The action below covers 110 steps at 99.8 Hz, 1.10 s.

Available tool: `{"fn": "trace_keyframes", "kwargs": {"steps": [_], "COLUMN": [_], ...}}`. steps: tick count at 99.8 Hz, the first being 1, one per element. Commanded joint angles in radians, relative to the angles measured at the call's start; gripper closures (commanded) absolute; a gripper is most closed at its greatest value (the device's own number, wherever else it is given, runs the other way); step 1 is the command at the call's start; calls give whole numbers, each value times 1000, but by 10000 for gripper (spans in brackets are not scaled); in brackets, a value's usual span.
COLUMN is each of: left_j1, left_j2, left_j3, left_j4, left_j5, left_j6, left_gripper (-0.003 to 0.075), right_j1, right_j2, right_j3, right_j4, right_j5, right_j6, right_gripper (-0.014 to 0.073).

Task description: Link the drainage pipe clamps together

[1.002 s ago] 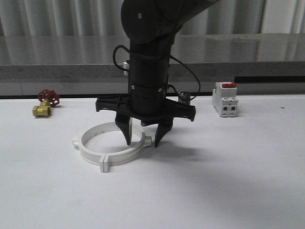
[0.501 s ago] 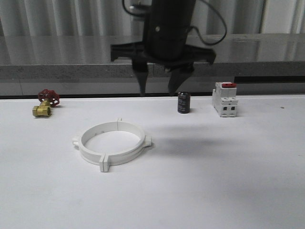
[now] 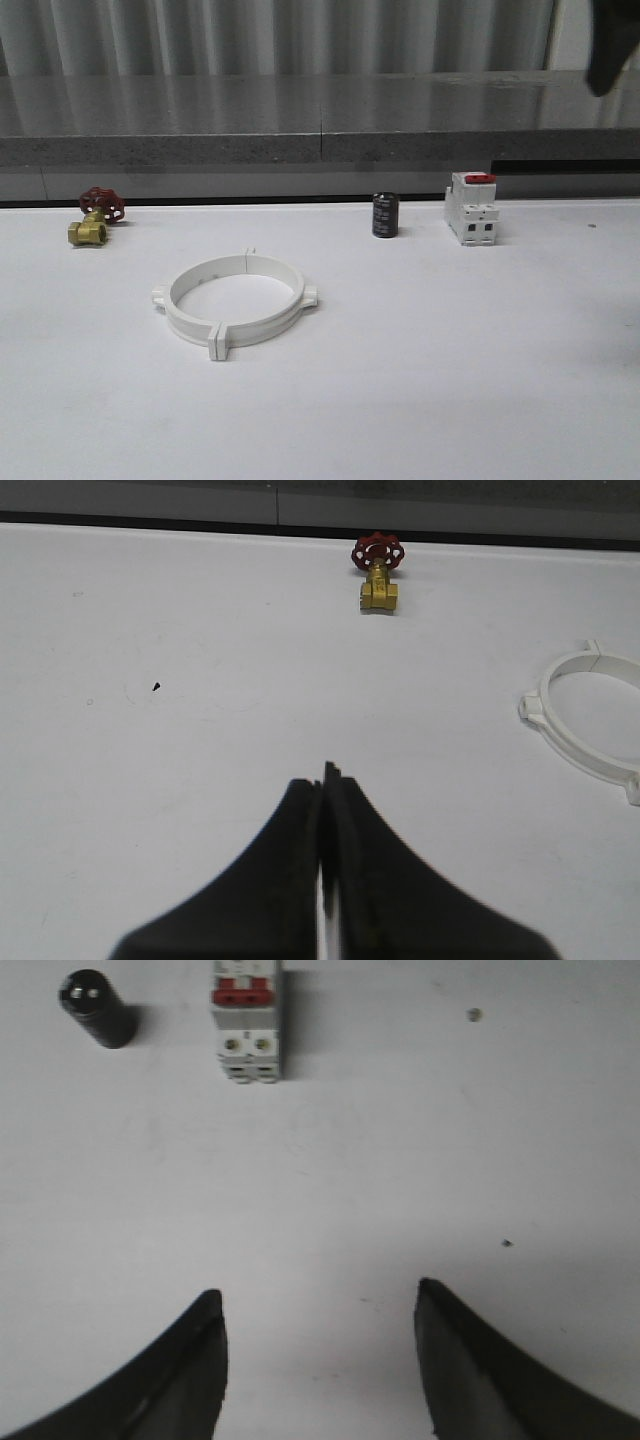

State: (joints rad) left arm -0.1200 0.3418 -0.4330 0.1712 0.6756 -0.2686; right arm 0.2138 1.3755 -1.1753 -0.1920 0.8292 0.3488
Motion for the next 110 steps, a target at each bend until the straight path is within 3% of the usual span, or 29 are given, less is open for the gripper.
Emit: {"fn": "trace_keyframes", "kwargs": {"steps": [1, 25, 39, 69, 110], "left_j1": [-1, -1, -1, -1, -1], "left_j2": [6, 6, 6, 6, 6], "left_j3": [-23, -23, -23, -23, -23], "left_j4": [5, 5, 5, 5, 5], "left_j5": [-67, -67, -67, -67, -67], "left_j6": [-4, -4, -4, -4, -4], "left_gripper": [741, 741, 741, 741, 741], "right_j1": [-50, -91, -91, -91, -91], "right_j2": [-141, -443, -603, -799, -803], "right_j3": [66, 305, 407, 470, 470], "right_j4": [-10, -6, -5, -19, -20], "right_j5": [-56, -55, -52, -51, -51], "right_j6": [-19, -18, -18, -18, -18], "right_gripper": [163, 165, 218, 665, 661]}}
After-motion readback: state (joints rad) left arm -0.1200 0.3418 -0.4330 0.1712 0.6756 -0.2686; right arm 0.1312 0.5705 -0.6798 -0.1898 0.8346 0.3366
